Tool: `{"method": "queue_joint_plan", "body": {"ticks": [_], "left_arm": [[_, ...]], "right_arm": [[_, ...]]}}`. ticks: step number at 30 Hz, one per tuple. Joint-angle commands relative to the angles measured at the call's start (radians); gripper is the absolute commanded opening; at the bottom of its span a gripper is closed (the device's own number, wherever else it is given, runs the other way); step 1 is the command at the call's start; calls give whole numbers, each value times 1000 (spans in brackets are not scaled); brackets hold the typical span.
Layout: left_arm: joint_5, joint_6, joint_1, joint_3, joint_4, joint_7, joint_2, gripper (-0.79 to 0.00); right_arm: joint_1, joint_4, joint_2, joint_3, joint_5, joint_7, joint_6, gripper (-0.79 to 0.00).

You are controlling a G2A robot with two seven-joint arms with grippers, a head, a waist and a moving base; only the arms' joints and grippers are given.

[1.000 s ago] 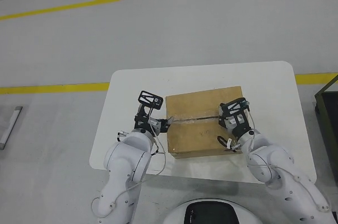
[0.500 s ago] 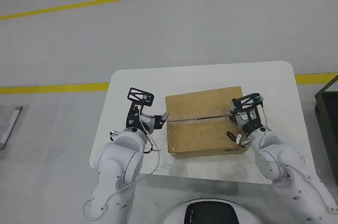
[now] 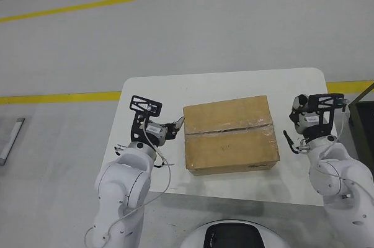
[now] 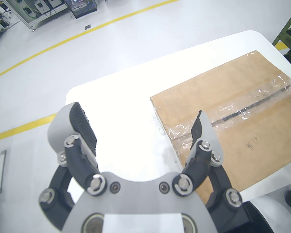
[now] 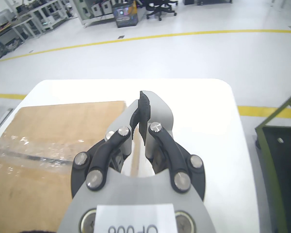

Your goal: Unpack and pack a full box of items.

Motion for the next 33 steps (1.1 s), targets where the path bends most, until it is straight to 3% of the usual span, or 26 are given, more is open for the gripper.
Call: {"method": "queue_joint_plan", "body": {"ticks": [1, 10, 15, 21, 31, 32, 33], "left_arm": [[-12, -4, 10, -3, -5, 22, 1, 0], [-6, -66, 74, -11, 8, 227, 12, 0], [34, -57, 110, -3, 16, 328, 17, 0], [143, 50, 158, -4, 60, 487, 19, 0], [162, 26, 226, 12, 98, 547, 26, 0], [159, 18, 229, 12, 99, 539, 27, 0], [159, 18, 229, 12, 99, 539, 27, 0]], "right_arm": [[-22, 36, 3, 24, -17, 0, -13, -785], [-43, 148, -10, -98, -12, -76, -72, -785], [-54, 128, -13, -117, -30, -108, -69, -785], [-162, -37, -6, 1, 12, -131, -51, -785], [-403, -229, 0, 168, 43, -162, -84, -785], [-421, -242, 0, 170, 27, -166, -90, -634], [-436, -252, 0, 170, 13, -167, -90, -406]]}}
